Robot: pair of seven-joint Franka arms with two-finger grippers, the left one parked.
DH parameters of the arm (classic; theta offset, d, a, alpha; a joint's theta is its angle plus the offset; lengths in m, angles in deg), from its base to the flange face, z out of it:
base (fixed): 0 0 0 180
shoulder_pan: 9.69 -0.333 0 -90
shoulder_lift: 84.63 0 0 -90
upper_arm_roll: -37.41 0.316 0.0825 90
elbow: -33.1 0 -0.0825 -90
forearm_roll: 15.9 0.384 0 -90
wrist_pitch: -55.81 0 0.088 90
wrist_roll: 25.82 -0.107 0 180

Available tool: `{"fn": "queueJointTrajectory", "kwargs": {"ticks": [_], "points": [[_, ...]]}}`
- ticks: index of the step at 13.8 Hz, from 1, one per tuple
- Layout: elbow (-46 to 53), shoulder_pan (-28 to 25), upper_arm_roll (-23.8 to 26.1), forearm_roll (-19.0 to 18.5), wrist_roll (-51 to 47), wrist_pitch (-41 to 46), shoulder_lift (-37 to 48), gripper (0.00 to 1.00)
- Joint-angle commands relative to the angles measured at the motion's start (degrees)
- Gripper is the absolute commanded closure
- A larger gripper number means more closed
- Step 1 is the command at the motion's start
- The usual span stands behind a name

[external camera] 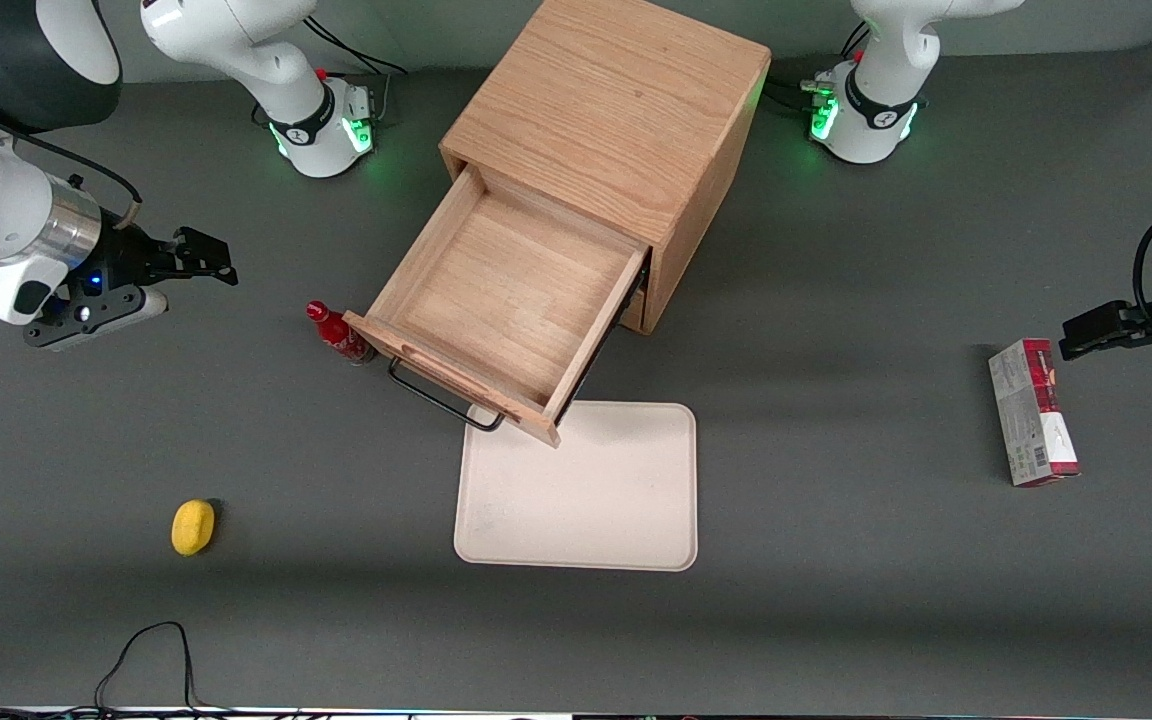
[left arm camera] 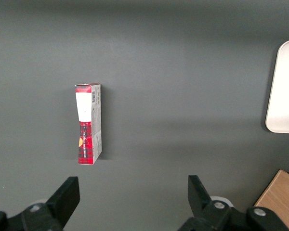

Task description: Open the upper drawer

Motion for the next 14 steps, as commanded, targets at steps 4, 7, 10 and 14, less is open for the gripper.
{"fn": "queueJointTrajectory", "kwargs": {"ticks": [4, 7, 10, 14], "points": [[1.13, -0.45, -0.5, -1.97, -6.95, -0.43, 0.41, 0.0], [-0.27, 5.83, 2.98, -2.32, -6.71, -0.43, 1.37, 0.0], [-3.0, 19.3, 17.49, -2.24, -6.62, -1.31, 3.83, 0.0], [-6.43, 25.74, 23.93, -0.49, -7.49, -4.38, 8.93, 0.0]]}}
